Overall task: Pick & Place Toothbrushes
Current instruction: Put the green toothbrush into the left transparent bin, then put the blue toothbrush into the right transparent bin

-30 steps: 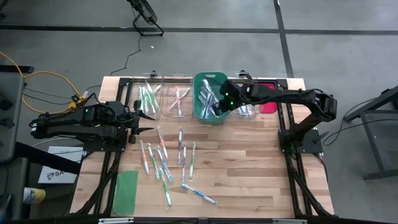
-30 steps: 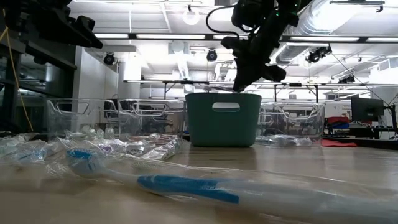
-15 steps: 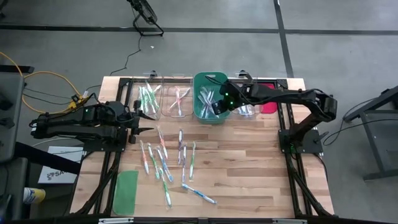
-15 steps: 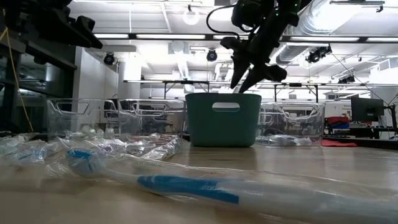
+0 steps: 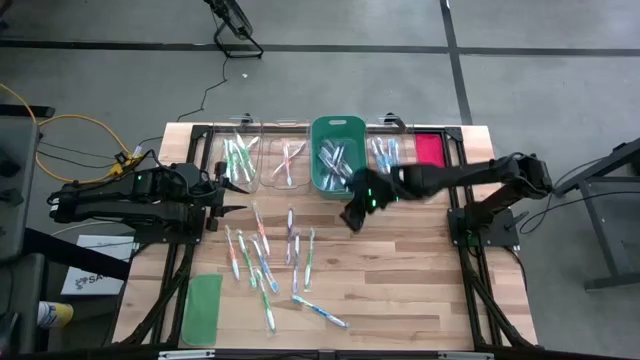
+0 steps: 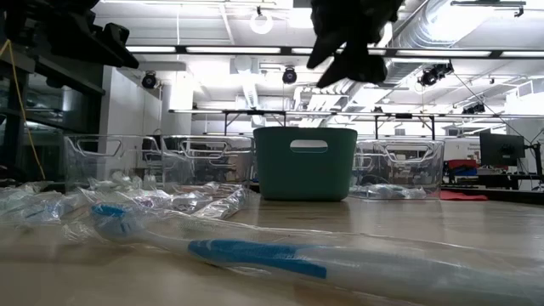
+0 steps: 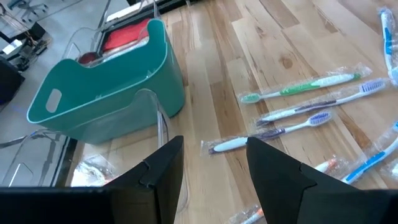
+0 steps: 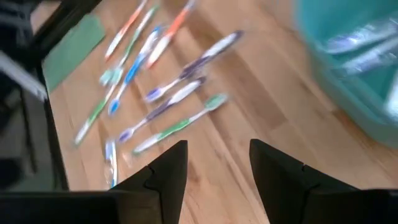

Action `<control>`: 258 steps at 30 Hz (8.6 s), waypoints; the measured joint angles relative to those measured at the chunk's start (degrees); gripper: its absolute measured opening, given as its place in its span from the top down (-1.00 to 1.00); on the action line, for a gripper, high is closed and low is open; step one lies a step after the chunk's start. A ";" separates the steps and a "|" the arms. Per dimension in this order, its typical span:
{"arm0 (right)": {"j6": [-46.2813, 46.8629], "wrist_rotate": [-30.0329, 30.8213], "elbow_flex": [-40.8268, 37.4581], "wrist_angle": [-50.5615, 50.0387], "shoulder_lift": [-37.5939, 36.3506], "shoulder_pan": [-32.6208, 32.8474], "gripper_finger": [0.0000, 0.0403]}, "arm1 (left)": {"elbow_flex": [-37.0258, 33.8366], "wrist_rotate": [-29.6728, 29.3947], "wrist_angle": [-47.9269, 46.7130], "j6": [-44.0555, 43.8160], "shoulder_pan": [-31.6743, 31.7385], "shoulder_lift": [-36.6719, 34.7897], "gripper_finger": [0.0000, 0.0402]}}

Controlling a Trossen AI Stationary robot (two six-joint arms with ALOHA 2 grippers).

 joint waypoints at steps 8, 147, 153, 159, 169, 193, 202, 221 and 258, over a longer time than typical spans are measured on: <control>-23.03 11.94 0.00 3.82 4.92 12.28 0.17 | 0.00 0.00 0.19 0.00 -0.01 0.00 0.15; -39.64 10.07 0.00 56.65 17.76 5.02 0.98 | -9.62 19.24 69.10 -0.37 -6.39 24.79 0.52; -39.64 10.08 0.00 56.34 17.76 5.14 0.98 | -9.62 19.10 67.88 2.39 -6.37 24.74 0.91; -39.46 10.90 0.00 55.81 17.02 6.72 0.96 | -9.62 19.07 65.54 4.57 -6.35 24.70 0.93; -32.99 16.36 0.00 43.18 7.81 8.47 0.37 | -3.40 1.92 40.28 15.81 -6.33 16.43 0.93; -32.33 16.53 0.00 34.42 5.39 10.79 0.07 | 6.64 -24.53 -1.24 50.62 20.10 21.50 0.93; -31.89 16.54 0.00 34.09 5.39 10.79 0.07 | 6.64 -31.30 -0.96 29.74 27.42 34.07 0.93; -30.16 16.53 0.00 33.28 5.39 10.79 0.07 | 6.62 -11.84 10.43 -13.55 40.01 40.00 0.92; -21.99 9.42 0.00 19.32 5.41 11.00 0.07 | 6.54 -7.96 9.73 -5.95 28.51 21.03 -0.18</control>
